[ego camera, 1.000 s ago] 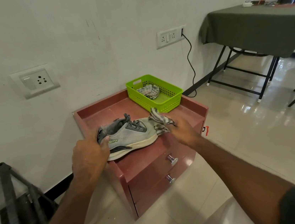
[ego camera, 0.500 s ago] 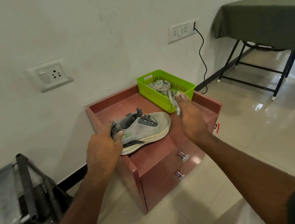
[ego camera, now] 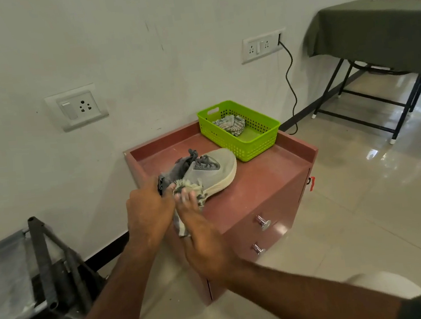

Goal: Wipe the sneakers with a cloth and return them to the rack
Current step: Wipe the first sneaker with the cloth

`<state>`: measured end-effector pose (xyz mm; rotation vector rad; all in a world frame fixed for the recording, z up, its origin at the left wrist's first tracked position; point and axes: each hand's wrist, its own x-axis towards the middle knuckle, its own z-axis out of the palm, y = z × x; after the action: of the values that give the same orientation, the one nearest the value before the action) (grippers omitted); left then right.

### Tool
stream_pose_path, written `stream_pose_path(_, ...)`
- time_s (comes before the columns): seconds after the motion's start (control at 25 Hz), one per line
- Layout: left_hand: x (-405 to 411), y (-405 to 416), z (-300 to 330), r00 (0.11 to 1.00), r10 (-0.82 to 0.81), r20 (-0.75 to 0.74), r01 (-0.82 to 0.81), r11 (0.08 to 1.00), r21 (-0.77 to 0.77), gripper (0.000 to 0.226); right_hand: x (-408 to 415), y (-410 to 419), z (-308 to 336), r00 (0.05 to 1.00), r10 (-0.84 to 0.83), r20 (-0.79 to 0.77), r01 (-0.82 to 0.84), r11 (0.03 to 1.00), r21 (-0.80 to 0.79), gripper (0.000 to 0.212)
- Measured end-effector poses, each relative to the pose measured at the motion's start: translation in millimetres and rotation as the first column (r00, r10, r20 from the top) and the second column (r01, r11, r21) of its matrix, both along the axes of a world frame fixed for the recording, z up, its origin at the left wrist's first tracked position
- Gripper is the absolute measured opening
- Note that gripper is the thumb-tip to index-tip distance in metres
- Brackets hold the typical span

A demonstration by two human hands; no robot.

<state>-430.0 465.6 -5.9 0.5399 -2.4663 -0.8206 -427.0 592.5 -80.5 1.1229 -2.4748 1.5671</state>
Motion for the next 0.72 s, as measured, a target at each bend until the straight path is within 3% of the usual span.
stream_pose_path(0.12, 0.0, -9.0, -1.4, 1.000, 0.005, 0.000, -0.005, 1.000, 0.018, 0.024, -14.4, 34.8, 8.9, 0.947, 0.280, -0.160, -0.262, 0.957, 0.126, 0.064)
stream_pose_path(0.2, -0.1, -16.8, -1.0, 1.000, 0.023, -0.003, -0.023, 0.999, 0.047, 0.023, -26.7, 53.9, 23.8, 0.941, 0.274, -0.198, -0.243, 0.956, 0.165, 0.049)
stream_pose_path(0.28, -1.6, -18.1, -0.1, 0.999, 0.052, -0.011, -0.051, 0.995, 0.087, 0.023, -41.3, 61.7, 43.7, 0.993, -0.034, -0.113, 0.029, 0.999, -0.043, 0.044)
stream_pose_path(0.32, -1.5, -17.2, 2.0, 0.997, 0.072, -0.018, -0.070, 0.992, 0.109, 0.024, -51.5, 64.6, 51.3, 0.976, -0.213, -0.048, 0.202, 0.964, -0.173, 0.044)
stream_pose_path(0.4, -2.0, -16.9, 5.5, 0.992, 0.125, -0.029, -0.119, 0.983, 0.138, 0.026, -78.1, 74.3, 60.1, 0.867, -0.496, 0.058, 0.483, 0.803, -0.349, 0.048)
stream_pose_path(0.48, -5.3, -18.6, 7.6, 0.987, 0.160, -0.017, -0.156, 0.975, 0.156, 0.027, -105.8, 83.4, 56.0, 0.790, -0.604, 0.106, 0.600, 0.725, -0.338, 0.058)
stream_pose_path(0.56, -8.5, -17.2, 9.8, 0.980, 0.197, -0.013, -0.192, 0.968, 0.164, 0.028, -115.7, 70.7, 42.9, 0.866, -0.485, 0.119, 0.499, 0.840, -0.211, 0.065)
stream_pose_path(0.64, -12.8, -12.8, 10.5, 0.978, 0.209, -0.002, -0.206, 0.961, 0.183, 0.030, -102.2, 43.5, 26.7, 0.969, -0.242, 0.053, 0.245, 0.968, -0.052, 0.066)
stream_pose_path(0.72, -16.0, -11.1, 11.2, 0.975, 0.223, 0.009, -0.220, 0.956, 0.195, 0.030, -77.7, 22.0, 20.4, 0.996, -0.076, -0.041, 0.077, 0.997, 0.013, 0.071)
